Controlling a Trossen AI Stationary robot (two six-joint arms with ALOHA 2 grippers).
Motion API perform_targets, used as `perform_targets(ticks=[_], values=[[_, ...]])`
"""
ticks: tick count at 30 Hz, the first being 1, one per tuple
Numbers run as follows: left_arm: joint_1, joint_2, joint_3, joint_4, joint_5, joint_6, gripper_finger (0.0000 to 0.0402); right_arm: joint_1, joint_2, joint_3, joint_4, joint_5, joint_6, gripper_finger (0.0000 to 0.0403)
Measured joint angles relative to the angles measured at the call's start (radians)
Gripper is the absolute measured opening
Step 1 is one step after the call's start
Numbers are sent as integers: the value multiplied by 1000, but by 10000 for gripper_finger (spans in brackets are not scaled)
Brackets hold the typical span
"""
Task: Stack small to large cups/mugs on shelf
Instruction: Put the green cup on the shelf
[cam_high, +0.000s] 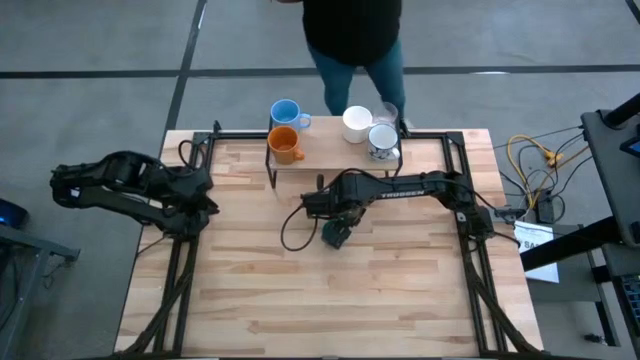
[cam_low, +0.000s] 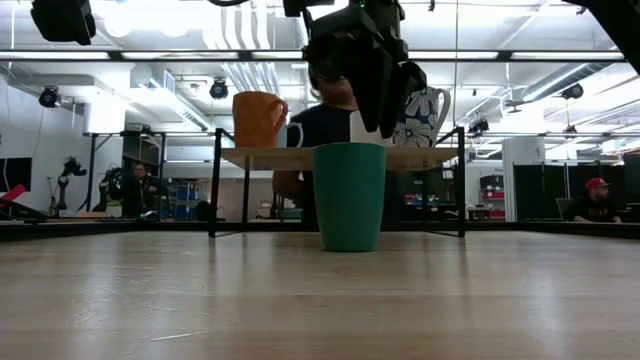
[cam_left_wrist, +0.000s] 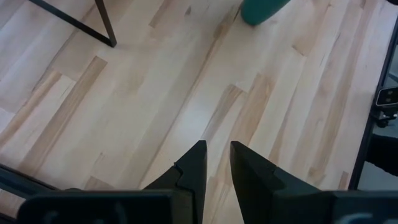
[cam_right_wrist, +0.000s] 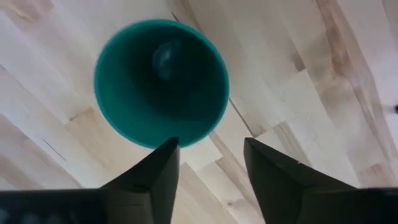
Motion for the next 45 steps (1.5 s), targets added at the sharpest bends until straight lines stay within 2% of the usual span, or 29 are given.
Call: perform_targets(ticks=[4, 8, 20, 26, 45], values=[[0, 0, 0, 0, 1, 8, 57, -4, 0, 0, 22, -10, 0, 145], [0, 0, 0, 0, 1, 8, 57, -10, 0, -3, 41, -2, 0, 138], [0, 0, 0, 0, 3, 33, 57, -26, 1, -70, 76, -5, -31, 182], [0, 0, 0, 0, 3, 33, 57, -26, 2, -95, 101, -8, -35, 186], [0, 0, 0, -1, 2, 34, 57, -26, 2, -90, 103, -30, -112, 139]])
